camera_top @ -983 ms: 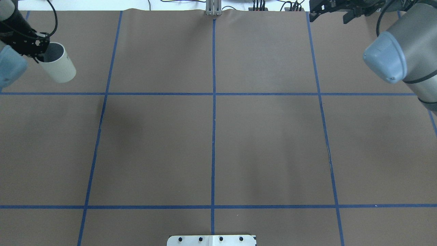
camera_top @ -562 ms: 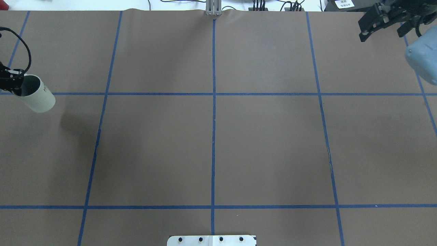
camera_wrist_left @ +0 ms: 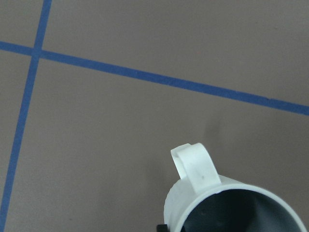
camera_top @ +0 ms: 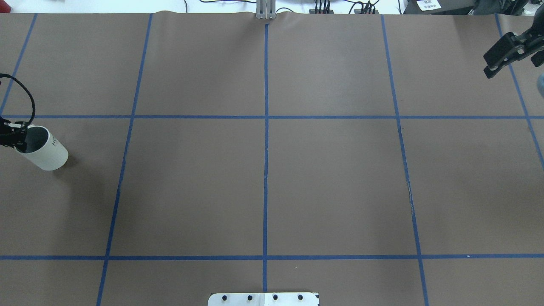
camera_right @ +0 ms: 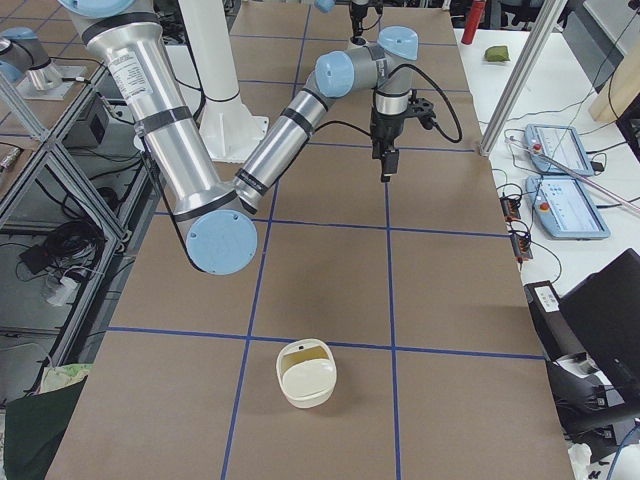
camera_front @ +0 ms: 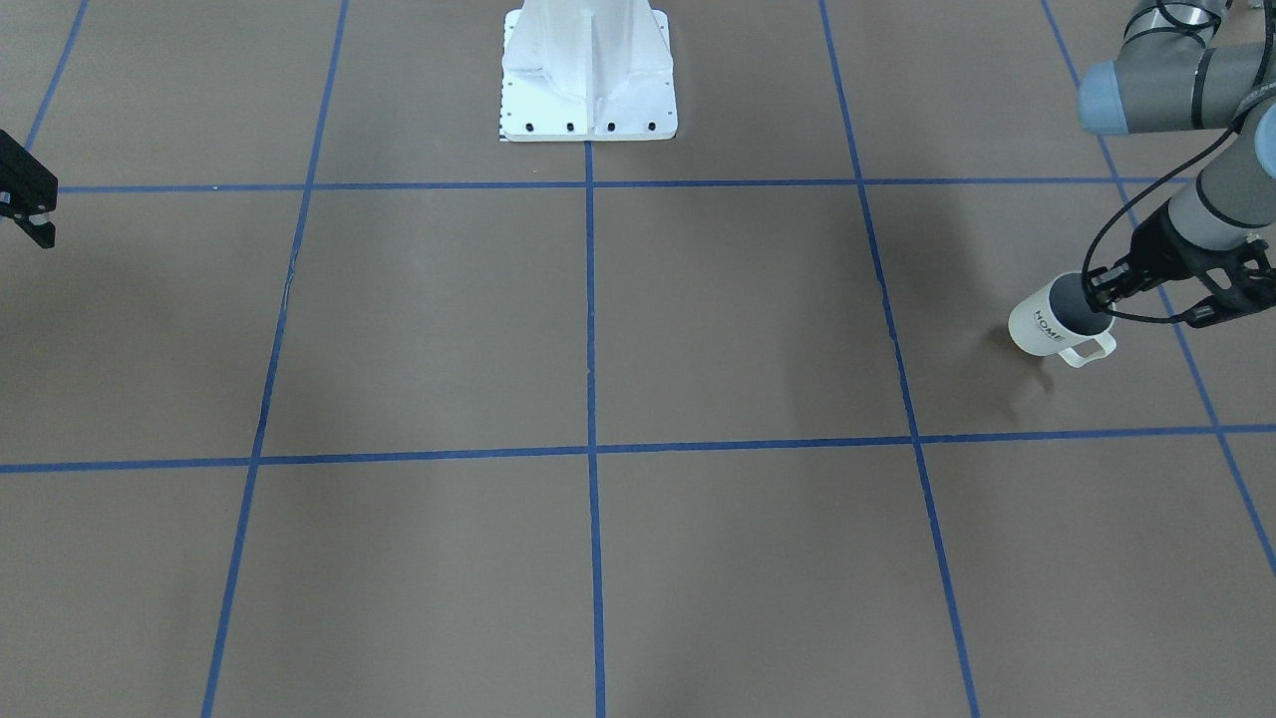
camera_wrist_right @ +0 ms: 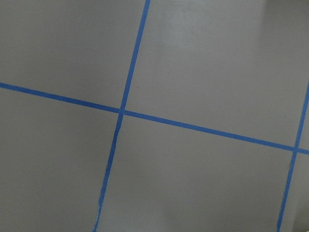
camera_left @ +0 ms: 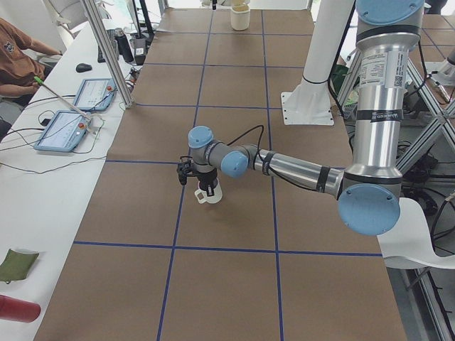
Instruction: Left arm hands cup to right arm to dump lemon
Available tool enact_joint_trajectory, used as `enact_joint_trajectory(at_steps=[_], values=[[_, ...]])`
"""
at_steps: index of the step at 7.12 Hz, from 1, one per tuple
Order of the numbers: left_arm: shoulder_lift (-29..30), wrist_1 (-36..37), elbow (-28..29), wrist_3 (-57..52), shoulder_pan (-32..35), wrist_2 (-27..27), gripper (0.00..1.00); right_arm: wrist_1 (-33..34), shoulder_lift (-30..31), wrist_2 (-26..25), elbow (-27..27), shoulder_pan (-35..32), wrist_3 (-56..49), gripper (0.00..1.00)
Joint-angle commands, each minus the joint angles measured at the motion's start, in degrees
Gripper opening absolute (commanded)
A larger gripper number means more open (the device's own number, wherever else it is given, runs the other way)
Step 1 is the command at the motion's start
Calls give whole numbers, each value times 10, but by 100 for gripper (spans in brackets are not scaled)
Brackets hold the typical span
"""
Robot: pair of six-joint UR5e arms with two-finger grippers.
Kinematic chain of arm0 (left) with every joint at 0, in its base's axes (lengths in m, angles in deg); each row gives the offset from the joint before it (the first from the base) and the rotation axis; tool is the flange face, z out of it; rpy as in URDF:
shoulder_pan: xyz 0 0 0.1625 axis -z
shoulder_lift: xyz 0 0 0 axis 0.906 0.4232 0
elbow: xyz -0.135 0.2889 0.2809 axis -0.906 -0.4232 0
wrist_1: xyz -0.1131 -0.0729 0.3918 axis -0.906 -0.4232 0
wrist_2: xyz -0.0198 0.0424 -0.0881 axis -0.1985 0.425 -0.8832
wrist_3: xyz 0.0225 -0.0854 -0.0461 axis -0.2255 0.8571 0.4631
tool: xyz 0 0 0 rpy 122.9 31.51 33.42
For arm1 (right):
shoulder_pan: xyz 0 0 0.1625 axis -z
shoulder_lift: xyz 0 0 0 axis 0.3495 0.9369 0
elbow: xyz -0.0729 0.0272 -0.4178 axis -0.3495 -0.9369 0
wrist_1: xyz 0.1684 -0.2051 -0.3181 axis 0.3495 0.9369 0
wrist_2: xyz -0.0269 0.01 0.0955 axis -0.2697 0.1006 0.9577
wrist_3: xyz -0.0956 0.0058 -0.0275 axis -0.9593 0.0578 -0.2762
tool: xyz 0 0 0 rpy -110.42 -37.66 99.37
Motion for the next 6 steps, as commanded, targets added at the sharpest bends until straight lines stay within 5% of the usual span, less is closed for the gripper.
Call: enact_joint_trajectory(at_steps=[1, 2, 6], values=[[-21, -6, -5, -5, -7, -6, 49, 0, 7, -8, -1, -1, -4, 100], [-25, -7, -6, -6, -11, -5, 99, -4, 4, -8, -2, -1, -5, 100], [-26, 23, -61, -114, 17, -5, 100, -14, 41, -5, -3, -8, -5, 100]])
